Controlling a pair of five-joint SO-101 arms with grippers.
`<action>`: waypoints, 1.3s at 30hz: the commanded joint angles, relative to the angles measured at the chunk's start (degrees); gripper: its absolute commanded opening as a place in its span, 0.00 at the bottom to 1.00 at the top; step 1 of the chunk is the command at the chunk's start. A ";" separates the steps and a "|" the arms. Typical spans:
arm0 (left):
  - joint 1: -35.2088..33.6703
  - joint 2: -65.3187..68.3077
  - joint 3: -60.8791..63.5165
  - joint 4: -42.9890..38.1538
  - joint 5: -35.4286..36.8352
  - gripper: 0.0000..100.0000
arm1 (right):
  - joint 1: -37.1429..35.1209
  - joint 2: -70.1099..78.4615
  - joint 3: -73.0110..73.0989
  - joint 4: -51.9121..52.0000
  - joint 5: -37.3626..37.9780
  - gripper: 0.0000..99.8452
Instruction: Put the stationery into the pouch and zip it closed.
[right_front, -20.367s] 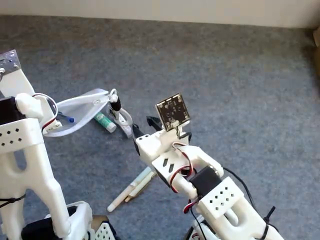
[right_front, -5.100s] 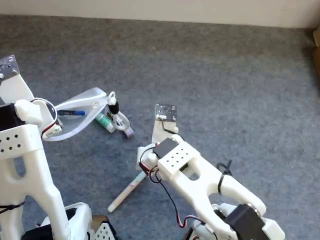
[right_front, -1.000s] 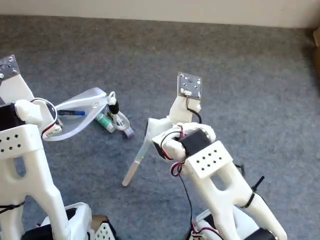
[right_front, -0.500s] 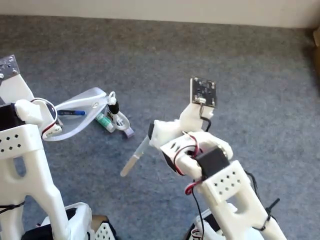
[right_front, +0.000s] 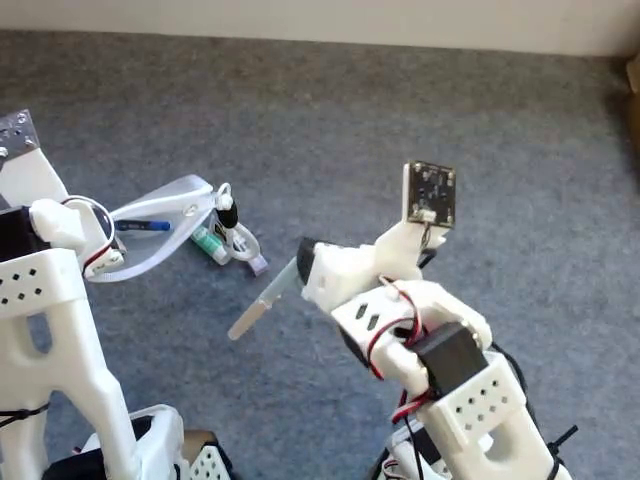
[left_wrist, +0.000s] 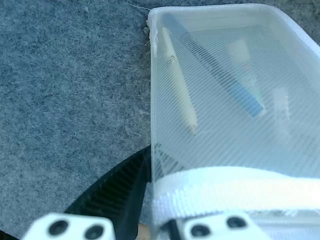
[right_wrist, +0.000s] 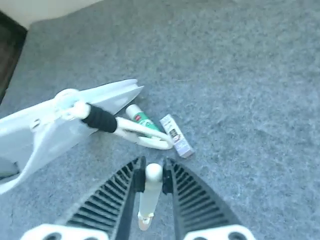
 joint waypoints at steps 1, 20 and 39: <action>-1.10 0.75 2.15 -0.70 0.44 0.01 | -3.03 -3.30 -0.31 0.22 0.62 0.01; -1.10 0.75 2.15 -0.70 0.44 0.01 | -4.62 -13.32 -0.66 0.22 5.01 0.01; -1.10 0.75 2.15 -0.70 0.44 0.01 | -4.62 -15.87 -0.84 -14.55 5.10 0.01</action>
